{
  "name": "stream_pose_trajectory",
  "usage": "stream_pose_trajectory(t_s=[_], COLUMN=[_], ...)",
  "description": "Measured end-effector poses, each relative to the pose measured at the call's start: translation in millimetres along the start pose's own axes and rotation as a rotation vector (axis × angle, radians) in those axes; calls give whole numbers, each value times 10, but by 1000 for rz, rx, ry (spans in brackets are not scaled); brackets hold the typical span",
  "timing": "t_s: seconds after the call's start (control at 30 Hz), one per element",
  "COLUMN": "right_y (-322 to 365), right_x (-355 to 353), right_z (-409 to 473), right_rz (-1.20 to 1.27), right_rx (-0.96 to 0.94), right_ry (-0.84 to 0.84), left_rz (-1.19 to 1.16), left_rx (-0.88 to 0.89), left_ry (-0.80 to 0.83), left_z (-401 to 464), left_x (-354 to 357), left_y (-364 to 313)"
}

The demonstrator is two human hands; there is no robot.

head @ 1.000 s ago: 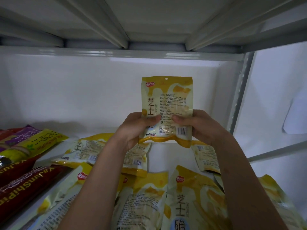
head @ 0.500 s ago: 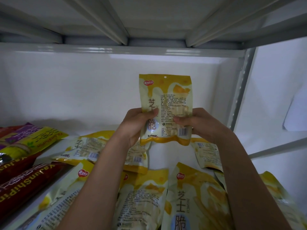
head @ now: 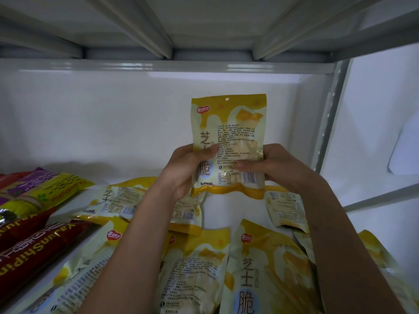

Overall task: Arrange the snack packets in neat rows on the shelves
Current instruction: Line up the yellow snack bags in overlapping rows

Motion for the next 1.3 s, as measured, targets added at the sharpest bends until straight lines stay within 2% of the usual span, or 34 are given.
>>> stream_pose_trajectory(t_s=[0.13, 0.37, 0.63, 0.8, 1.0, 1.3], right_y=[39, 13, 0, 17, 17, 89], right_x=[51, 66, 44, -17, -73, -135], right_z=[-10, 57, 5, 8, 20, -29], right_rz=[25, 85, 140, 216, 313, 367], right_rx=[-62, -99, -83, -141, -151, -198], right_ry=[-9, -113, -75, -172, -245, -192], left_rz=[30, 70, 314, 295, 278, 389], left_rx=[-32, 3, 0, 6, -36, 6], left_ry=[63, 45, 60, 39, 133, 91], left_z=[-24, -48, -72, -53, -70, -88], left_x=[-9, 39, -16, 9, 120, 137], left_y=[-11, -51, -23, 3, 28, 17])
Point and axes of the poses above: each hand's wrist, its own z-axis towards the middle knuckle, its own x-axis out of the palm, y = z × x, the point moved 4 cm from there along z, towards the middle knuckle, and after that the axes turned 5 degrees about y, right-handed, at the moved point
